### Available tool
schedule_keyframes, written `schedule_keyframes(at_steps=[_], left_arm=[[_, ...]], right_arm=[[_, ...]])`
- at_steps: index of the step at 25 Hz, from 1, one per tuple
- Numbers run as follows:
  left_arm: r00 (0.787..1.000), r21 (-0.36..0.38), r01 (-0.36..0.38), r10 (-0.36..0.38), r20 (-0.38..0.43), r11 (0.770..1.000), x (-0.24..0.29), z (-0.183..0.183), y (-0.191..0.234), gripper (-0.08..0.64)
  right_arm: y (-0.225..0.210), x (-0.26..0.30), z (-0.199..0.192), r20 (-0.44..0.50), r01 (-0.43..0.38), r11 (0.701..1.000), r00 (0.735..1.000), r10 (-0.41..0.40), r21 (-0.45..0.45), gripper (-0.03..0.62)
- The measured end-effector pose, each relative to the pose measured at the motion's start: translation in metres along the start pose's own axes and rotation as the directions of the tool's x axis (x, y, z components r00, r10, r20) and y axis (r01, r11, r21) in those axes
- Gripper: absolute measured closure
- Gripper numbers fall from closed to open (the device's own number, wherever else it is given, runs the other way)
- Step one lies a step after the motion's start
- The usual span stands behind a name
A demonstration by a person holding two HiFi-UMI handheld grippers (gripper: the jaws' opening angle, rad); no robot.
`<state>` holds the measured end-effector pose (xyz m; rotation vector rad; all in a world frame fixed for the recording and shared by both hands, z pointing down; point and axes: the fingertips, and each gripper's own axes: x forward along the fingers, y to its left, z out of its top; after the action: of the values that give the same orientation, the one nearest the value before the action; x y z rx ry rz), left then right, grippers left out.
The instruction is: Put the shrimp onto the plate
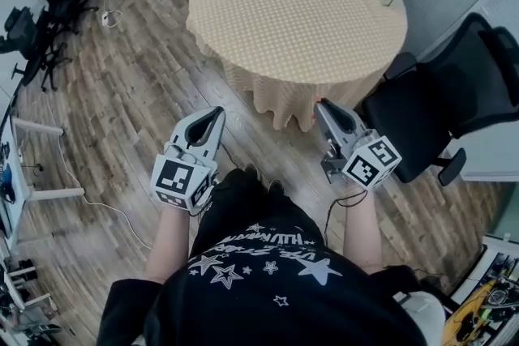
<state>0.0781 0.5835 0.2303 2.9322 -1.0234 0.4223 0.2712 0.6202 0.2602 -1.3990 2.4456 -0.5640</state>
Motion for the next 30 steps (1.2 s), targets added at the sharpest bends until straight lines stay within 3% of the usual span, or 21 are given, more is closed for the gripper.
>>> schedule_keyframes(at_steps=[10, 21, 30], left_arm=[[0.999, -0.057, 0.02, -0.017, 0.045, 0.998, 0.041, -0.004, 0.054, 0.551], [0.994, -0.06, 0.048, -0.042, 0.105, 0.997, 0.107, 0.019, 0.182, 0.551], [0.995, -0.07, 0.017, -0.01, 0.096, 0.997, 0.124, 0.009, 0.288, 0.551]], right_arm=[[-0.026, 0.042, 0.007, -0.016, 0.047, 0.998, 0.999, -0.048, -0.029, 0.534], [-0.063, 0.17, 0.05, 0.007, 0.088, 0.993, 0.996, -0.088, -0.078, 0.534], [-0.08, 0.272, 0.046, -0.013, 0.105, 0.993, 0.994, -0.106, -0.053, 0.534]])
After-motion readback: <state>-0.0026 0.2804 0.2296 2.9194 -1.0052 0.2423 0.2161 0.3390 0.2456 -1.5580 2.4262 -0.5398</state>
